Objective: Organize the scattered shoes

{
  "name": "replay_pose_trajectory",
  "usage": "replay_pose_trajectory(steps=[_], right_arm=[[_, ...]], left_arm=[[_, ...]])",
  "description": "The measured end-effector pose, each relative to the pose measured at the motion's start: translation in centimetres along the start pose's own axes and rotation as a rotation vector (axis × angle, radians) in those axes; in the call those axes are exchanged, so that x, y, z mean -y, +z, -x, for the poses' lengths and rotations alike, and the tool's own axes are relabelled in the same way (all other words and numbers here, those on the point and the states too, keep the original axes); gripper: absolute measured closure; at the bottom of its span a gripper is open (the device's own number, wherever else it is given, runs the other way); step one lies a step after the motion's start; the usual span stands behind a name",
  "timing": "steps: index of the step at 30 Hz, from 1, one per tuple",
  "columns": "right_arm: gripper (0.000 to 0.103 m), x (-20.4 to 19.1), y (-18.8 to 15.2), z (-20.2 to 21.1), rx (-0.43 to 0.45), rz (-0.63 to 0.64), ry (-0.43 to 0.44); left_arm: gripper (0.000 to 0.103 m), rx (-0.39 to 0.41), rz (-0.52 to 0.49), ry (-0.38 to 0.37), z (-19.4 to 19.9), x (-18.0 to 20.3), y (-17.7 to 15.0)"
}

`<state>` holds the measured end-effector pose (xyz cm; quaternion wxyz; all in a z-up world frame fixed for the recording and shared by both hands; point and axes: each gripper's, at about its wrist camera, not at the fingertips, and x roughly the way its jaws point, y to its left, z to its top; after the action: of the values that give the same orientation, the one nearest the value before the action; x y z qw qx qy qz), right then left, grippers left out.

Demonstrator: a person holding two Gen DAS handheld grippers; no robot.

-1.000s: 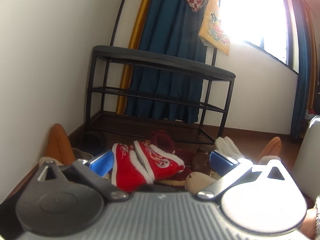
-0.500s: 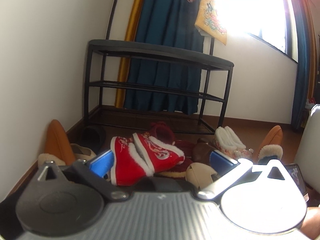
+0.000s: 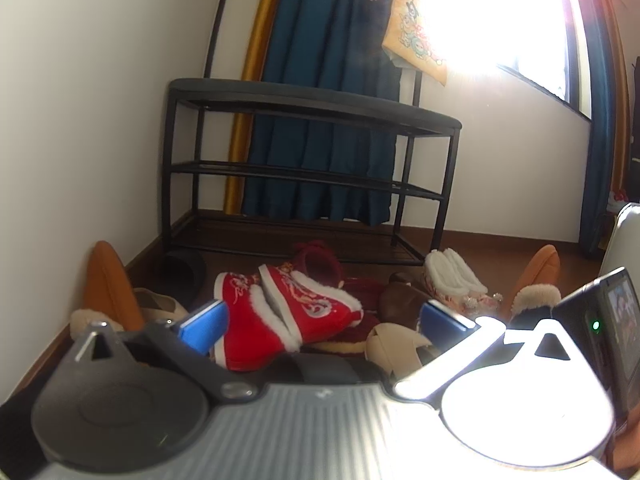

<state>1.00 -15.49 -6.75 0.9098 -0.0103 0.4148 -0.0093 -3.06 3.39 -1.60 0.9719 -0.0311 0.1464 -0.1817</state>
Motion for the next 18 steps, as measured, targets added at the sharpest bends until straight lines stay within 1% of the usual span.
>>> replay_pose_trajectory(steps=[3, 8, 9, 12, 15, 18], right_arm=[[0.0, 0.0, 0.4, 0.6, 0.022, 0.006, -0.002], [0.0, 0.5, 0.6, 0.9, 0.021, -0.019, 0.019], [0.0, 0.8, 0.7, 0.9, 0.016, -0.028, 0.036], [0.0, 2.2, 1.4, 0.9, -0.013, -0.08, 0.145], [0.0, 4.2, 2.3, 2.0, 0.022, -0.105, 0.183], [0.0, 4.9, 2.7, 1.9, 0.013, 0.012, 0.252]], left_arm=[[0.0, 0.002, -0.004, -0.002, 0.0, 0.2, 0.1], [0.0, 0.003, -0.006, -0.001, 0.0, 0.4, 0.2], [0.0, 0.002, -0.007, -0.001, 0.0, 0.4, 0.2], [0.0, 0.002, -0.011, 0.003, -0.1, 0.4, 0.3], [0.0, -0.003, -0.004, 0.015, -0.3, 0.1, 0.4], [0.0, -0.005, 0.007, 0.025, -0.6, -0.2, 0.5]])
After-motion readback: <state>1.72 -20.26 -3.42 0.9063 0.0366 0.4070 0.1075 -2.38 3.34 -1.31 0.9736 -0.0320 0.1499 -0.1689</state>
